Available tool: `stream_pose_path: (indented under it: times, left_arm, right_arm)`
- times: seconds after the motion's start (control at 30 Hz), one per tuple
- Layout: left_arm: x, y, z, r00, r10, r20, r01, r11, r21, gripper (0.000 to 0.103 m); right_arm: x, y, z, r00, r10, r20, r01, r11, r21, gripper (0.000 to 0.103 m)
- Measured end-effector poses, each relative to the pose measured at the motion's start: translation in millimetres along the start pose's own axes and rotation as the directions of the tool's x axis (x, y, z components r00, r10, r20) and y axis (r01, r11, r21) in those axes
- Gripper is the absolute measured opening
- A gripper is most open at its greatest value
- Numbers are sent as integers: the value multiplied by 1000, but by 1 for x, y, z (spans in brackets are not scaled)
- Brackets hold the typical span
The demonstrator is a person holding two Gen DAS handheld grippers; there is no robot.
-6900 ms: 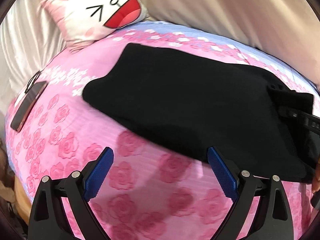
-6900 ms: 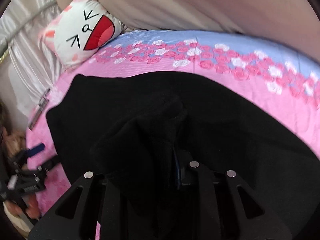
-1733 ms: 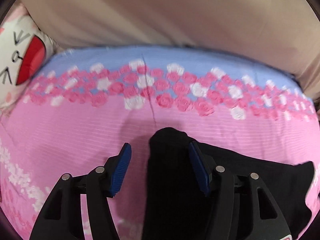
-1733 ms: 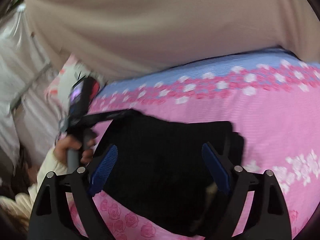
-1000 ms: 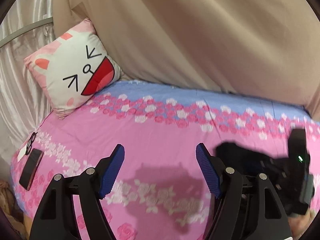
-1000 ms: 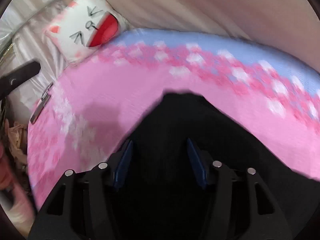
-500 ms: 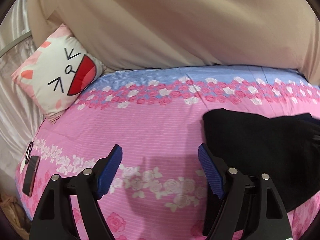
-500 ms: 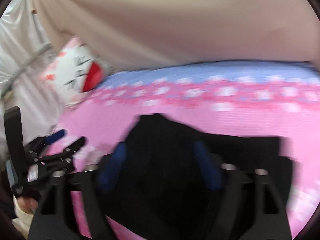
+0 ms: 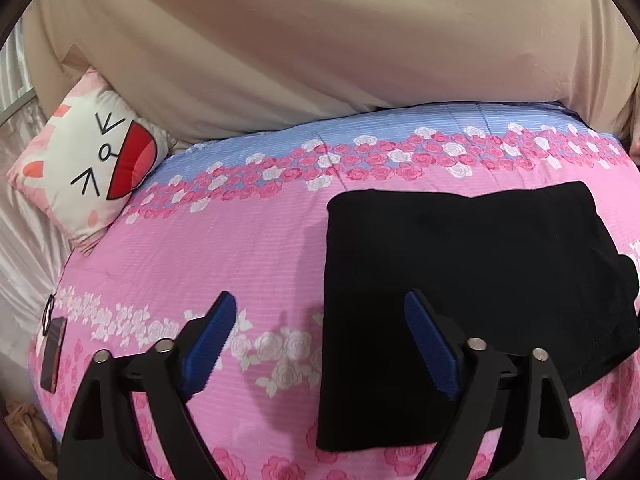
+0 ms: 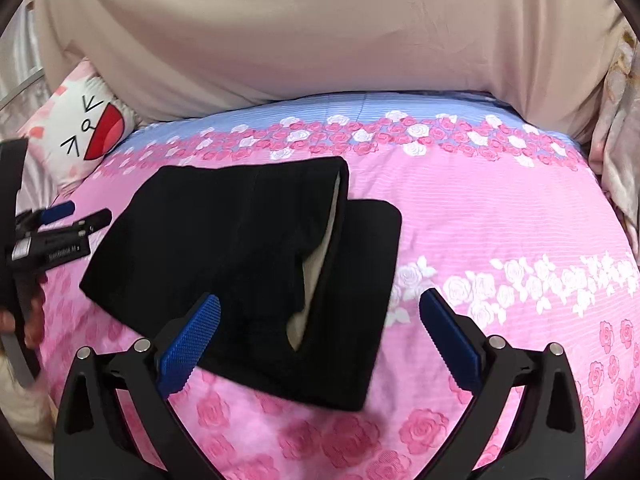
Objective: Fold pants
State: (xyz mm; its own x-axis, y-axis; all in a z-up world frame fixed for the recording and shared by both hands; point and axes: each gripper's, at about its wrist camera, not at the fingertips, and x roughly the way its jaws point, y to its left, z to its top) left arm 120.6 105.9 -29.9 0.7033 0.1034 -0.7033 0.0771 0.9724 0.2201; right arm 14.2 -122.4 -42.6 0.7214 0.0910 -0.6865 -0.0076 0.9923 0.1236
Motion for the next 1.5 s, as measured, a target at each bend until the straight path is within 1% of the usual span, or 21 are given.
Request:
stream_pose_path:
  times: [0.2, 0.27, 0.37, 0.47, 0.57, 0.63, 0.67, 0.73, 0.77, 0.8, 0.87, 1.0, 1.07, 1.13, 1.17, 1.23, 1.27, 1.3, 1.37, 1.43, 1.5]
  left_arm:
    - [1, 4, -19, 998, 7, -57, -9, 1000, -30, 85]
    - [-1, 5, -23, 998, 9, -62, -11, 999, -30, 85]
    - [-9, 8, -30, 998, 21, -59, -23, 999, -29, 85]
    - [-14, 12, -33, 998, 19, -58, -21, 999, -37, 85]
    - [-14, 15, -36, 998, 17, -64, -20, 999, -45, 85]
    - [-12, 14, -36, 997, 1, -72, -4, 999, -49, 85]
    - [-11, 14, -36, 997, -9, -74, 6, 999, -50, 85]
    - [-12, 10, -37, 997, -19, -74, 15, 999, -51, 85]
    - [-13, 8, -37, 997, -26, -71, 23, 999, -48, 85]
    - [-15, 6, -37, 997, -30, -67, 27, 999, -44, 85]
    - [-20, 6, -37, 998, -22, -54, 20, 999, -31, 85]
    - [-31, 27, -35, 1000, 9, -28, -11, 998, -59, 85]
    - [-33, 40, -35, 999, 24, -27, -27, 996, -88, 85]
    - [-32, 50, -39, 999, 32, -32, -36, 993, -114, 86]
    - [-30, 54, -41, 999, 33, -38, -38, 991, -125, 86]
    - [-23, 60, -47, 998, 32, -60, -40, 989, -143, 86]
    - [-16, 60, -51, 996, 27, -82, -39, 989, -145, 86]
    - [-11, 59, -53, 995, 26, -97, -40, 989, -144, 86]
    - [-4, 57, -56, 992, 29, -119, -46, 989, -140, 86]
    - [-4, 54, -59, 992, 28, -119, -44, 991, -129, 86]
    - [-8, 53, -57, 994, 26, -103, -39, 992, -122, 86]
  right_arm:
    - [16, 6, 1, 988, 153, -25, -153, 988, -1, 98]
    - [29, 6, 6, 971, 229, -74, -229, 973, 8, 98]
    - [52, -1, 13, 927, 337, -166, -323, 941, 104, 98]
    - [51, -9, 17, 878, 458, -142, -431, 884, 183, 98]
    - [67, -27, 16, 811, 566, -145, -499, 800, 334, 98]
    - [89, -44, 13, 776, 622, -108, -503, 713, 489, 90]
    - [93, -47, 15, 772, 629, -92, -510, 699, 501, 82]
    - [100, -46, 22, 796, 597, -100, -485, 728, 484, 50]
    - [105, -43, 25, 801, 586, -122, -470, 742, 478, 24]
    - [107, -37, 28, 798, 588, -131, -471, 745, 471, 18]
    - [90, -16, 43, 800, 588, -116, -505, 766, 398, 16]
    - [11, 23, 83, 806, 592, 18, -584, 790, 188, 15]
    - [-17, 24, 89, 830, 555, 61, -558, 820, 131, 15]
    - [-21, 16, 81, 869, 492, 60, -495, 861, 118, 15]
    - [-10, 5, 69, 894, 448, 22, -447, 883, 144, 15]
    - [27, -14, 43, 917, 391, -82, -366, 904, 222, 16]
    - [58, -23, 20, 916, 368, -160, -317, 908, 274, 16]
    - [70, -27, 10, 917, 355, -183, -293, 909, 295, 16]
    - [74, -34, 2, 904, 408, -126, -342, 869, 358, 16]
    - [60, -23, 16, 911, 400, -101, -348, 876, 334, 16]
    - [45, -9, 33, 895, 441, -66, -403, 863, 304, 16]
